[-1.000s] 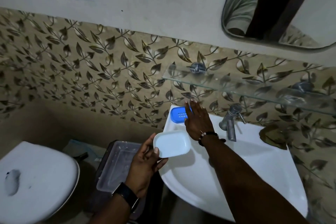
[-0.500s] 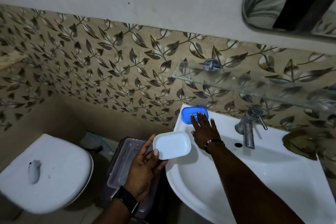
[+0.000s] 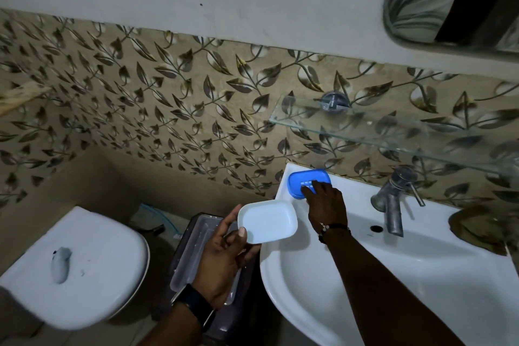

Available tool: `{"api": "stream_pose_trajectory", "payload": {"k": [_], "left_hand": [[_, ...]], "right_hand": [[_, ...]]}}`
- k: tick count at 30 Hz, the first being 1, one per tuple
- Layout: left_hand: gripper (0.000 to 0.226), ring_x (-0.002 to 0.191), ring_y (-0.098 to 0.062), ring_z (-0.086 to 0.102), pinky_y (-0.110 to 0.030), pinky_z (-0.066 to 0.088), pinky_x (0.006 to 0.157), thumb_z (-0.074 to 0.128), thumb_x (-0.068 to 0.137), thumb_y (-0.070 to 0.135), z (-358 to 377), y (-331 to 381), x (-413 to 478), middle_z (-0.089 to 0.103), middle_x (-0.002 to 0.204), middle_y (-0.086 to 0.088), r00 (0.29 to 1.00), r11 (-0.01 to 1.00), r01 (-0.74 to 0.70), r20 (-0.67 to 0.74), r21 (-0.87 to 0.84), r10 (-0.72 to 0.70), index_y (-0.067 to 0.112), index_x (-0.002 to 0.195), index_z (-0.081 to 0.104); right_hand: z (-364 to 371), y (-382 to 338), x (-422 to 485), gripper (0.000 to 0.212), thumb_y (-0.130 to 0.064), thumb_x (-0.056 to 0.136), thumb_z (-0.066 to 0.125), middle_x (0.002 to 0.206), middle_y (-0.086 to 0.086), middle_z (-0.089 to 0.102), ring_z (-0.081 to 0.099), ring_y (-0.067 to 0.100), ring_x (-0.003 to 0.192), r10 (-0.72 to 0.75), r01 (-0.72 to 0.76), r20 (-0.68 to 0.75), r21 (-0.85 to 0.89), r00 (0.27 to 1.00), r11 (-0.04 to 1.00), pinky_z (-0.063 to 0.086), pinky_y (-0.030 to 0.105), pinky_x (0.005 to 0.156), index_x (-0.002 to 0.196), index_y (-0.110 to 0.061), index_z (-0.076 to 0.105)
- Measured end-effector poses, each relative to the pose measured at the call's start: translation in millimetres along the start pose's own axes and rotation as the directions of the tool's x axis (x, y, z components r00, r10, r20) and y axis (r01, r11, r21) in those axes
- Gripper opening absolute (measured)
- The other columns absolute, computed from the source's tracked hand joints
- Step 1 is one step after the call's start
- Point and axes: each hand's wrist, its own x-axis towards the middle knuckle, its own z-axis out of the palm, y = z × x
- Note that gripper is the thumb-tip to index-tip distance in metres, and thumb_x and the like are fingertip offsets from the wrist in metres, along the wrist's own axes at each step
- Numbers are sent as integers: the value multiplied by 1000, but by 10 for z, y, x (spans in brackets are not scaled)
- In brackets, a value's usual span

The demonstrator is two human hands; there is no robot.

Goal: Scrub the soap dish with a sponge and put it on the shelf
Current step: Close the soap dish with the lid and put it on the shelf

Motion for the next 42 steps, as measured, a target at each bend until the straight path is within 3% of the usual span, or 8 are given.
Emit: {"api": "stream_pose_trajectory", "payload": {"k": [12, 15, 19, 23, 27, 32, 37, 42], "left_hand": [[52, 115, -25, 69, -33, 60, 80, 64, 88, 17, 17, 89, 43, 71, 126, -4, 998, 998, -56, -23, -11, 56, 24, 139, 54], [51, 118, -30, 67, -38, 61, 85, 61, 92, 14, 63, 70, 47, 68, 132, -7, 999, 999, -46, -25, -8, 46, 23, 141, 53], [46, 122, -35, 63, -53, 53, 97, 53, 100, 8, 119, 58, 24, 63, 138, -10, 999, 999, -34, -10, 1, 34, 22, 144, 50], [45, 124, -36, 61, -54, 53, 98, 52, 101, 9, 174, 38, 11, 62, 139, -10, 999, 999, -41, -1, -7, 41, 24, 144, 50], [43, 123, -35, 62, -48, 57, 92, 54, 100, 17, 224, -3, 13, 64, 137, -5, 997, 997, -71, 12, -17, 71, 32, 140, 54], [46, 117, -29, 67, -41, 60, 88, 60, 91, 29, 304, -31, 23, 68, 132, 4, 993, 994, -111, 38, 7, 111, 39, 135, 57], [46, 113, -20, 68, -40, 60, 87, 57, 96, 24, 417, -56, 42, 65, 137, 3, 990, 993, -121, 68, 12, 120, 37, 139, 53], [48, 123, -28, 61, -49, 57, 93, 53, 101, 15, 577, -74, 14, 59, 142, -2, 985, 987, -157, 83, 36, 154, 30, 146, 46]], "right_hand": [[-237, -1, -171, 37, -10, 85, 49, 113, 2, 64, 57, 31, 108, -57, 53, -22, -152, 998, 987, 41, 41, 77, 117, -24, 63], [-297, 67, -283, 36, -8, 82, 57, 106, 3, 66, 61, 33, 104, -61, 56, -34, -139, 998, 989, 45, 41, 75, 113, -22, 67], [-419, 149, -392, 43, -9, 89, 50, 116, 5, 63, 56, 33, 114, -92, 88, -36, -93, 995, 992, 45, 40, 80, 129, -22, 59], [-601, 192, -520, 55, 1, 84, 49, 106, 13, 68, 63, 36, 99, -98, 95, -183, -28, 978, 995, 48, 42, 70, 134, -18, 61], [-783, 260, -700, 65, 2, 77, 38, 90, 5, 68, 64, 30, 77, -158, 123, -361, -119, 919, 985, 45, 36, 56, 134, -19, 62], [-927, 381, -885, 56, 6, 74, 61, 91, 3, 68, 63, 30, 80, -111, 122, -517, -13, 849, 992, 47, 38, 63, 126, -14, 62], [-1141, 420, -1061, 51, 3, 77, 49, 104, -3, 71, 63, 26, 90, -72, 129, -629, 46, 774, 991, 46, 40, 72, 120, -19, 66], [-1286, 392, -1171, 48, 2, 81, 45, 104, 1, 69, 59, 29, 96, -59, 174, -692, 98, 719, 980, 44, 45, 81, 116, -21, 68]]}}
